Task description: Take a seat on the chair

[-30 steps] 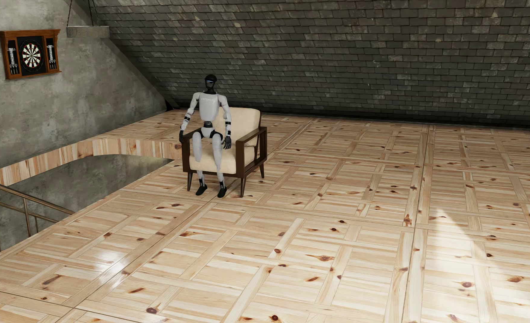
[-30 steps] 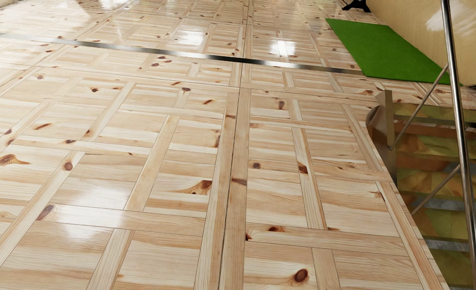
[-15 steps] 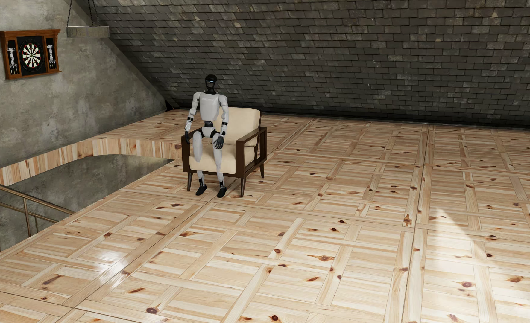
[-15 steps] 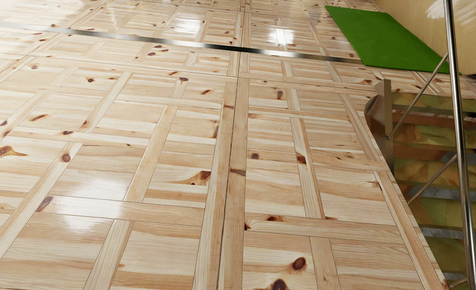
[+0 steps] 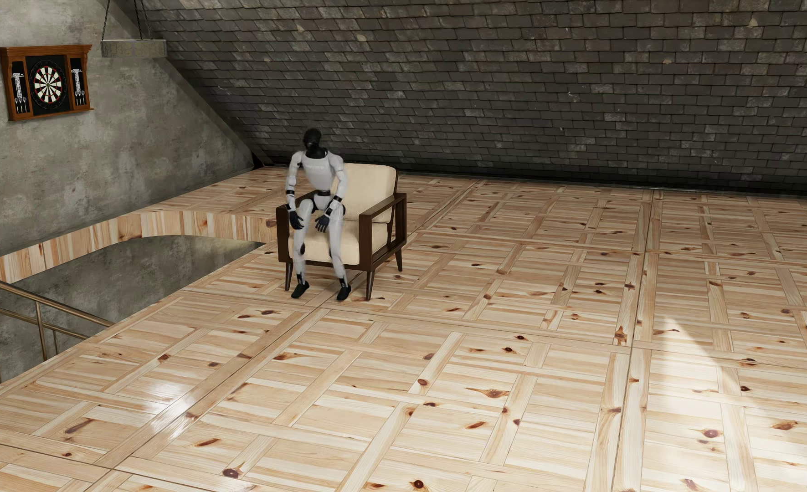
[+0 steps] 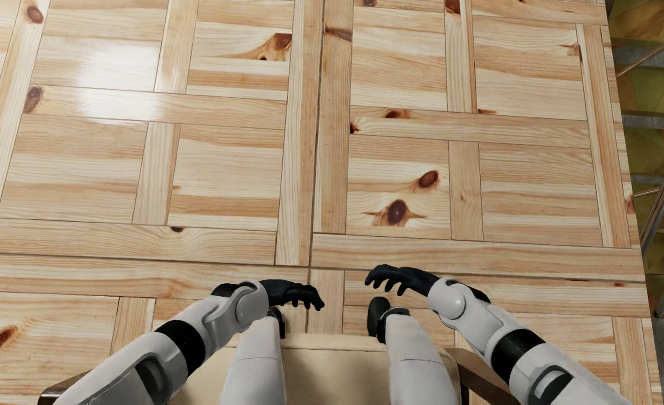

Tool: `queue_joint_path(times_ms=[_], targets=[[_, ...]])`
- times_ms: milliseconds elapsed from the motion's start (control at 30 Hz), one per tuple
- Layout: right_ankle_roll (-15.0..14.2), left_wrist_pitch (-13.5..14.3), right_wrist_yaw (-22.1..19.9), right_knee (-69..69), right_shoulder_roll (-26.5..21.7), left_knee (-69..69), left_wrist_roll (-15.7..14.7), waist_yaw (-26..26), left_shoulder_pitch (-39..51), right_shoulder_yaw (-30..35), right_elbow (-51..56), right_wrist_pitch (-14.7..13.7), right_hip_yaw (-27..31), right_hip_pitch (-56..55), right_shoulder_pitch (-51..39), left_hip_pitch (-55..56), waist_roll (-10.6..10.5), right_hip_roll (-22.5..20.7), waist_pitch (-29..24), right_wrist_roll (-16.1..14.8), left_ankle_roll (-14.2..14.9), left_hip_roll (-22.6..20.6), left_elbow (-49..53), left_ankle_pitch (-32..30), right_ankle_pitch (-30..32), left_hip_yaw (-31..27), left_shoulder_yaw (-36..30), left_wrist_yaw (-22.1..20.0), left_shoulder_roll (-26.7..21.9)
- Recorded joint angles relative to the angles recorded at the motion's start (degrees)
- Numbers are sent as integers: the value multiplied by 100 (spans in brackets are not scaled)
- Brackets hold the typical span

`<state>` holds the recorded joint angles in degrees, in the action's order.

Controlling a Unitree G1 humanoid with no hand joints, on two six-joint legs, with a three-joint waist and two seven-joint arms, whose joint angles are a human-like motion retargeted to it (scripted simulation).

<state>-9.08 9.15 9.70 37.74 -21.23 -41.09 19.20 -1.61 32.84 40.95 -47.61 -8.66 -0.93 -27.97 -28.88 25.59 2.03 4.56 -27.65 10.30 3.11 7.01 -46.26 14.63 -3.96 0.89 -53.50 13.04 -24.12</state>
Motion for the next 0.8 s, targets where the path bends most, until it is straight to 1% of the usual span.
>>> queue_joint_path(times_ms=[33, 67, 100, 133, 167, 200, 233, 267, 333, 400, 500, 567, 633, 667, 733, 800], targets=[[-62, 70, 103, 340, -148, -313, 104, 16, 270, 168, 231, -87, 27, -338, -234, 330, -29, 58, -225, 77, 176, 91, 36, -106, -75, -17, -235, -83, -12], [-125, 73, 132, 702, -325, -657, 158, 32, 538, 349, 515, -171, 61, -692, -458, 694, -69, 115, -433, 150, 328, 168, 56, -206, -165, -60, -475, -215, -24], [-207, 106, 134, 1079, -520, -1030, 204, 47, 813, 491, 842, -273, 95, -1036, -695, 1029, -96, 165, -661, 171, 449, 266, 119, -163, -257, -90, -685, -374, -84], [-311, 231, 17, 1475, -758, -1413, 292, 56, 1070, 587, 1239, -453, 144, -1394, -848, 1364, -121, 242, -839, 202, 547, 336, 318, -60, -356, -146, -914, -536, -195], [-405, 348, -149, 1875, -1010, -1794, 335, 65, 1351, 653, 1654, -608, 201, -1767, -1019, 1704, -124, 307, -1011, 170, 647, 405, 571, 43, -457, -207, -1131, -702, -349], [-481, 403, -343, 2272, -1257, -2153, 291, 78, 1637, 748, 2050, -735, 258, -2132, -1215, 2017, -115, 362, -1193, 108, 698, 448, 834, 169, -552, -309, -1351, -964, -534], [-542, 437, -588, 2656, -1496, -2549, 228, 91, 1923, 848, 2418, -817, 325, -2505, -1439, 2363, -110, 393, -1365, -1, 736, 491, 1165, 290, -649, -387, -1548, -1407, -767], [-606, 500, -857, 3030, -1737, -2945, 149, 100, 2195, 943, 2782, -911, 403, -2887, -1629, 2726, -110, 417, -1508, -133, 768, 518, 1543, 404, -733, -481, -1707, -1725, -1015], [-760, 575, -1413, 3765, -2228, -3744, -178, 104, 2730, 1103, 3531, -1064, 534, -3573, -1960, 3406, -104, 442, -1759, -487, 801, 576, 2464, 655, -913, -690, -2093, -2443, -1631], [-907, 586, -1919, 4553, -2814, -4561, -453, 96, 3233, 1122, 4345, -1164, 649, -4233, -2143, 4056, -122, 532, -1934, -835, 842, 606, 3365, 866, -1070, -865, -2518, -3112, -2246], [-1073, 683, -2478, 5662, -3511, -5677, -725, 91, 3722, 1014, 5279, -1358, 852, -5036, -2290, 4823, -161, 679, -2177, -1196, 918, 628, 4336, 1176, -1281, -1098, -2774, -3842, -2955], [-1084, 724, -2701, 6249, -3798, -6282, -825, 86, 3867, 898, 5746, -1459, 951, -5416, -2291, 5193, -171, 680, -2280, -1337, 935, 640, 4756, 1327, -1353, -1225, -2798, -4106, -3294], [-1047, 718, -2802, 6719, -3911, -6756, -875, 99, 3906, 729, 6006, -1470, 1019, -5621, -2210, 5405, -164, 679, -2341, -1387, 963, 665, 5020, 1411, -1396, -1321, -2776, -4219, -3537], [-1022, 694, -2777, 6907, -3938, -6930, -886, 108, 3833, 604, 6062, -1457, 1047, -5675, -2109, 5463, -169, 698, -2335, -1394, 982, 659, 5076, 1414, -1397, -1361, -2689, -4213, -3596], [-947, 608, -2622, 7184, -3834, -7201, -840, 112, 3476, 393, 6014, -1377, 1056, -5617, -1891, 5453, -183, 679, -2294, -1320, 956, 660, 5019, 1363, -1368, -1405, -2314, -4079, -3592], [-853, 533, -2348, 7401, -3608, -7396, -730, 129, 3019, 218, 5795, -1260, 1053, -5475, -1709, 5353, -178, 642, -2207, -1185, 941, 655, 4806, 1284, -1340, -1459, -1815, -3788, -3434]])
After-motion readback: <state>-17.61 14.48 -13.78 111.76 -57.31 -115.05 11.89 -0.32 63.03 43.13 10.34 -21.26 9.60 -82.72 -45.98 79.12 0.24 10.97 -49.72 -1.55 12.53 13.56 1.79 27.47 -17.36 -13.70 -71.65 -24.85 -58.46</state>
